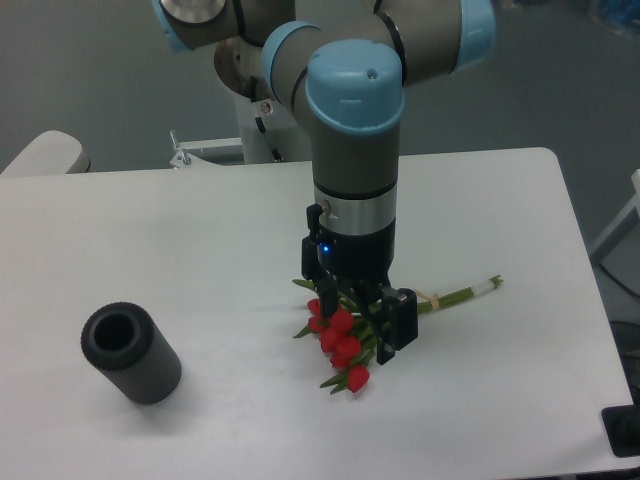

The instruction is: Pick up the flowers from the table

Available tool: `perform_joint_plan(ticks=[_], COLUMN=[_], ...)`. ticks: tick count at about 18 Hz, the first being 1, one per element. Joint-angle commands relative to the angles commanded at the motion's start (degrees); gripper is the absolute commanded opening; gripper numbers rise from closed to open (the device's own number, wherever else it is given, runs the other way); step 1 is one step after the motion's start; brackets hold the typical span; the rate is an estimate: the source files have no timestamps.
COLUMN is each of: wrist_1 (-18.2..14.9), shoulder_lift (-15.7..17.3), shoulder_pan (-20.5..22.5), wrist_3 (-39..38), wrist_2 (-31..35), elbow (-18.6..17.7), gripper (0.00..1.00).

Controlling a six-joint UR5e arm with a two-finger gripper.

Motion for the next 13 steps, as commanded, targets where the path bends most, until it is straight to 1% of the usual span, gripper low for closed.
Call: perform_joint_plan(ticks=[2, 8, 13], wrist_1=[0.26, -0.17, -0.17], shoulder_lift=[0.26, 0.26, 0.79], shoulder_pan=[0.00, 0.00, -0.26], wrist_3=[0.09, 0.00, 0.00], wrist_2=[0.00, 0.35, 0.62], elbow=[-0.79, -0.97, -3.42], gripper=[0.99, 0.99, 0.99])
